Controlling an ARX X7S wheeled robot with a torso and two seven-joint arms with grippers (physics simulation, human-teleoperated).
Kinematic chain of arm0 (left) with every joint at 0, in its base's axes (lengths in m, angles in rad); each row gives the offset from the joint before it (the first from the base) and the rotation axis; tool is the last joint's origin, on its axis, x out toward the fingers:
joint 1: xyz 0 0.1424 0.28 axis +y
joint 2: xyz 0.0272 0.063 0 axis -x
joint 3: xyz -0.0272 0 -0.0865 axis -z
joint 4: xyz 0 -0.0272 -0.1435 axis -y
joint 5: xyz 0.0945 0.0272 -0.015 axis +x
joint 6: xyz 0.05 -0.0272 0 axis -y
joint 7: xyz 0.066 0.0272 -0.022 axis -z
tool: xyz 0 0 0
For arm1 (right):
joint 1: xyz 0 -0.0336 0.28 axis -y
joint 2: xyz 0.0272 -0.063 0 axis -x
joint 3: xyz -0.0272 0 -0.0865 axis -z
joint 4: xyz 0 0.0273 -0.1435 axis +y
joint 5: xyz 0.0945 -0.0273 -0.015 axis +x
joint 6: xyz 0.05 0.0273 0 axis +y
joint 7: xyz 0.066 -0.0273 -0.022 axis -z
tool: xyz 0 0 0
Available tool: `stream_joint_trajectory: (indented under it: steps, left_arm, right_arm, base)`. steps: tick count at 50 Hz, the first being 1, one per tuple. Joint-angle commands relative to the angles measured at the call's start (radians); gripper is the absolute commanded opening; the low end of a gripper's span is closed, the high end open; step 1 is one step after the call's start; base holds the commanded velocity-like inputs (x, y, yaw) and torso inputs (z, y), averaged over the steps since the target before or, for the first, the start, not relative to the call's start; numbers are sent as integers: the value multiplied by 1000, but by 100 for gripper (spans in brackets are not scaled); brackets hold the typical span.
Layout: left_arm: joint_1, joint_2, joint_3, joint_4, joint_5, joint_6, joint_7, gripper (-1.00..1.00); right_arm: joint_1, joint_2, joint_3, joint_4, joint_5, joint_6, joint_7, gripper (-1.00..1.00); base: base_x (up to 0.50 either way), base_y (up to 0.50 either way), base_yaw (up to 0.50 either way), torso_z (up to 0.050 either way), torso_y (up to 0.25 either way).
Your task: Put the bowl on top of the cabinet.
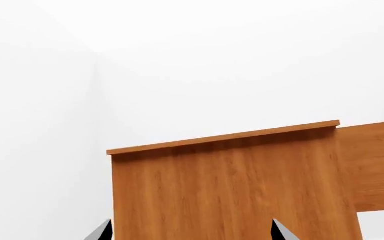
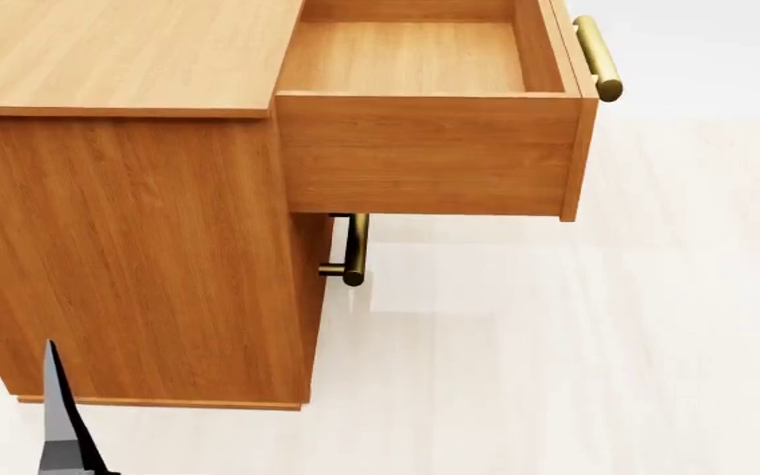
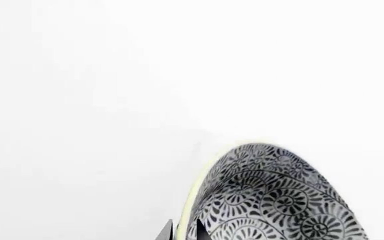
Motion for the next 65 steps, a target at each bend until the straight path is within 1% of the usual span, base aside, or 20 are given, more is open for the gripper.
stream_joint_trajectory:
  steps: [1, 12, 17, 18, 21, 23, 26, 30, 33, 38, 40, 43, 46, 50, 55, 59, 61, 63, 64, 65]
  left_arm:
    - [10, -5, -3, 4, 4, 43, 3, 100]
    - [15, -9, 2, 21, -6, 36, 2, 100]
    - [11, -12, -3, 27, -21, 29, 1, 100]
    - [10, -12, -3, 26, -23, 30, 1, 100]
    - [9, -12, -3, 33, -30, 22, 1, 100]
    - [9, -12, -2, 31, -32, 24, 0, 100]
    - [10, -14, -4, 36, -38, 21, 0, 100]
    - [11, -18, -6, 41, -46, 17, -1, 100]
    - [10, -20, -8, 38, -51, 20, -2, 100]
    - [10, -21, -6, 33, -54, 23, -4, 100]
    - [14, -21, -2, 37, -51, 23, -4, 100]
    - [17, -20, 5, 34, -48, 27, -4, 100]
    - [15, -23, 4, 35, -50, 26, -5, 100]
    - [9, -27, -6, 42, -63, 17, -8, 100]
    - [8, -29, -11, 43, -70, 15, -11, 100]
    - [10, -29, -6, 47, -69, 12, -12, 100]
    - [12, -29, -3, 53, -69, 9, -12, 100]
    - [13, -29, -2, 47, -69, 15, -13, 100]
    - [13, -30, -2, 53, -71, 9, -12, 100]
    - [13, -30, -1, 52, -72, 10, -12, 100]
  right_arm:
    - [215, -181, -72, 179, 3, -183, -11, -100]
    - [280, -318, -174, 180, 109, -285, -91, -100]
    - [295, -374, -230, 180, 136, -335, -93, -100]
    - [303, -381, -292, 179, 189, -338, -82, -100]
    - [334, -381, -554, 131, 436, -322, -47, -100]
    - [360, -381, -682, 107, 555, -330, -29, -100]
    - [401, -381, -801, 69, 690, -319, -13, -100]
    - [424, -381, -877, 27, 763, -321, -12, -100]
    - [427, -381, -900, 4, 765, -330, -57, -100]
    - [442, -381, -905, -12, 798, -331, -251, -100]
    - [443, -381, -910, -12, 790, -346, -299, -100]
    - [442, -381, -899, -25, 795, -337, -261, -100]
    - [434, -381, -897, -71, 882, -298, -225, -100]
    - [411, -381, -902, -145, 1094, -224, -117, -100]
    - [329, -381, -923, -240, 1166, -203, -29, -100]
    - [320, -381, -925, -265, 1247, -215, 16, -100]
    - [320, -381, -924, -280, 1370, -206, 17, -100]
    - [321, -381, -935, -291, 1407, -208, 26, -100]
    - [320, -381, -925, -307, 1524, -184, 22, -100]
    - [324, -381, -933, -313, 1590, -178, 31, -100]
  base:
    - [0, 0, 0, 0, 0]
    - [0, 0, 0, 0, 0]
    - [0, 0, 0, 0, 3]
    - [0, 0, 0, 0, 0]
    - [0, 0, 0, 0, 0]
    - [0, 0, 0, 0, 0]
    - [0, 0, 0, 0, 0]
    - [0, 0, 0, 0, 0]
    - [0, 0, 0, 0, 0]
    - [0, 0, 0, 0, 0]
    - [0, 0, 0, 0, 0]
    - [0, 0, 0, 0, 0]
    - [0, 0, 0, 0, 0]
    - [0, 0, 0, 0, 2]
    - [0, 0, 0, 0, 0]
    - [0, 0, 0, 0, 0]
    - [0, 0, 0, 0, 0]
    - [0, 0, 0, 0, 0]
    - [0, 0, 0, 0, 0]
    - [0, 0, 0, 0, 0]
